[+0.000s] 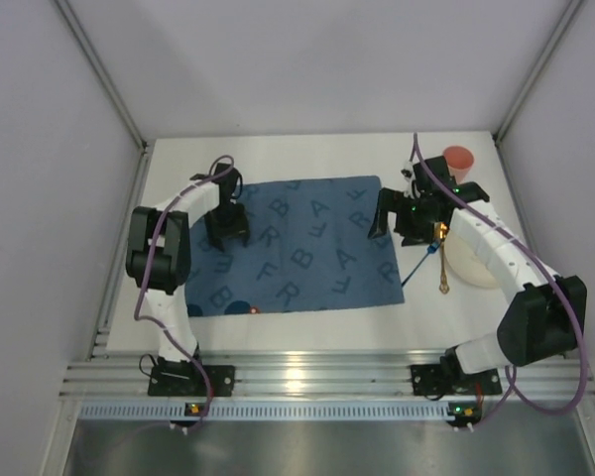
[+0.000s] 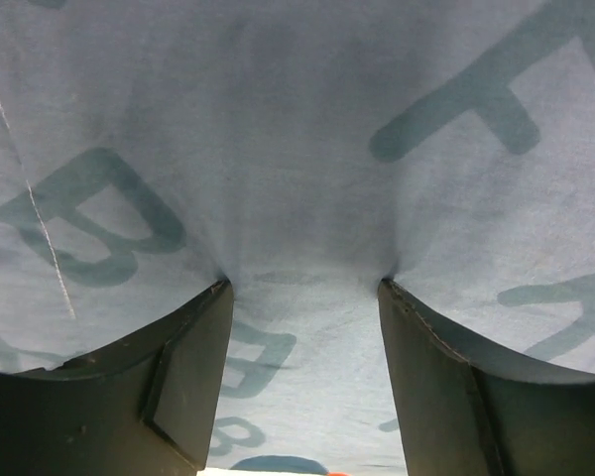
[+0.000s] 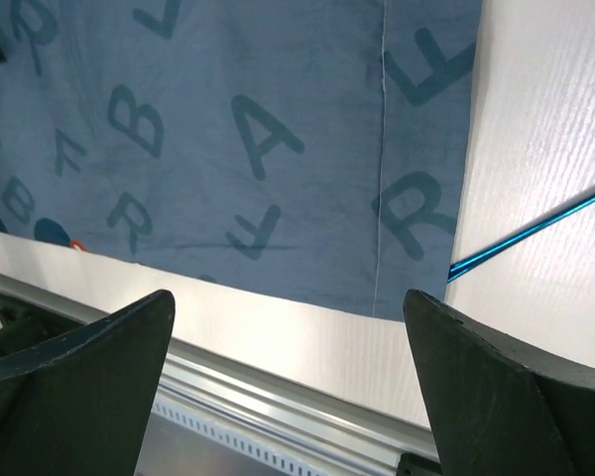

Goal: Set the dinner table for one person

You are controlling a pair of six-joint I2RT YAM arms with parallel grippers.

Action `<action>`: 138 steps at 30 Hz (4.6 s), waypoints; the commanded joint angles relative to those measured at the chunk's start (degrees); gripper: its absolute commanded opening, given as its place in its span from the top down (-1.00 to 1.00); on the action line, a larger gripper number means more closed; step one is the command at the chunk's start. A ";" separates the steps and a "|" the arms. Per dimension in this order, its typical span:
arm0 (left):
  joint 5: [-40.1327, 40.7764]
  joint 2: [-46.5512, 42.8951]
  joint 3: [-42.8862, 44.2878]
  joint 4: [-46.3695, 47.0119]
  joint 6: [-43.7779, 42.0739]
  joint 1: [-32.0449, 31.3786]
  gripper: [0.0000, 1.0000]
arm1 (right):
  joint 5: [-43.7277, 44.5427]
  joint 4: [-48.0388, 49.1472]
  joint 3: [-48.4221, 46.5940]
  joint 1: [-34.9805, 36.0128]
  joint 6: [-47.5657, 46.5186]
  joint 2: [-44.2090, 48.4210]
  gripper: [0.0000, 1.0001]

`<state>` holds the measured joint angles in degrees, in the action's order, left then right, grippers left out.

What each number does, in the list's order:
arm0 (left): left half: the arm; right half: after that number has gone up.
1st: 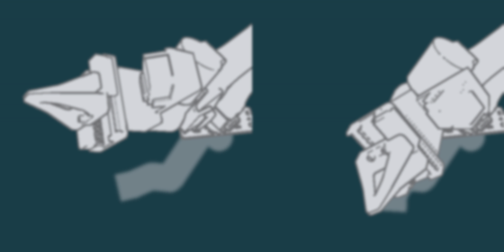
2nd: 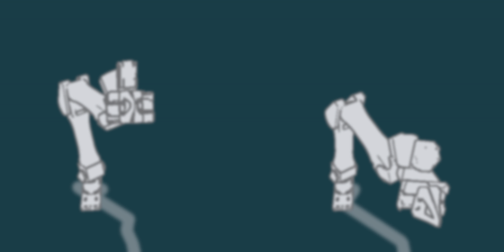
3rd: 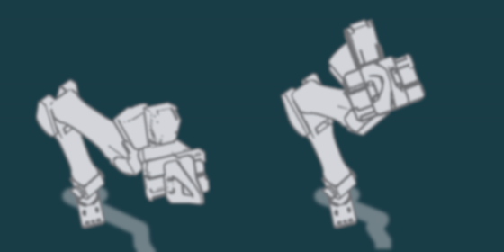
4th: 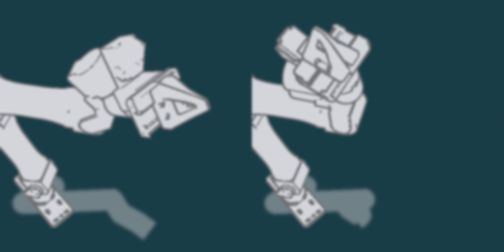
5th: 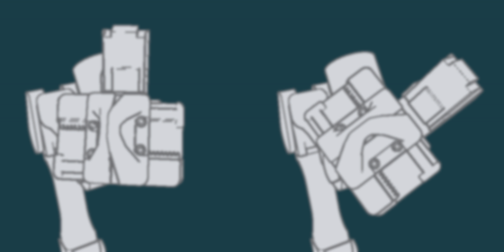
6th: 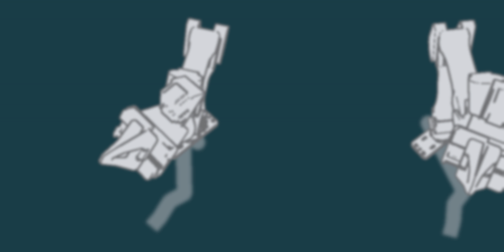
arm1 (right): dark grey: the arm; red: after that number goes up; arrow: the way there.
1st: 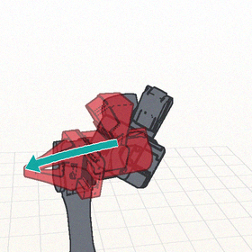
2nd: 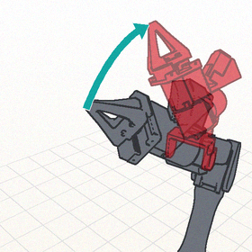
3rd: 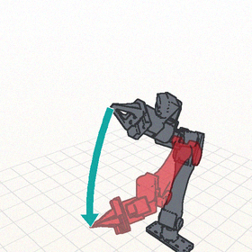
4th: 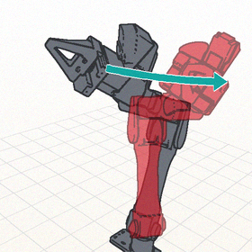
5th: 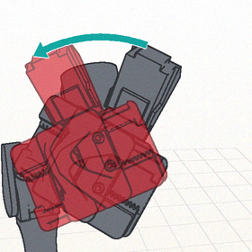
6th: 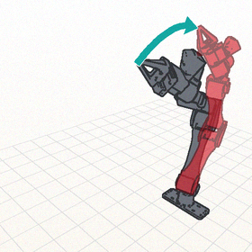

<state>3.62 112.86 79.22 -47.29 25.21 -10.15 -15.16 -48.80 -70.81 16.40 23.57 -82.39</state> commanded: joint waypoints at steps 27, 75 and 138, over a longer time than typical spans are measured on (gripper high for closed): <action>2.09 4.90 9.09 -1.22 6.87 -8.48 -0.30 | 4.79 -1.13 -5.92 -4.98 -2.13 -3.57 -1.00; -0.80 8.00 29.42 -4.75 -3.68 -4.52 -0.96 | 18.41 3.08 12.35 -14.21 14.83 -0.83 -0.99; -3.01 -17.23 3.57 -3.16 2.73 -12.52 -0.94 | 32.30 -2.88 -11.19 -9.64 1.04 -7.87 1.00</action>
<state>0.84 98.72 81.03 -51.64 26.13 -22.20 18.39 -47.83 -76.90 4.36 28.51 -89.86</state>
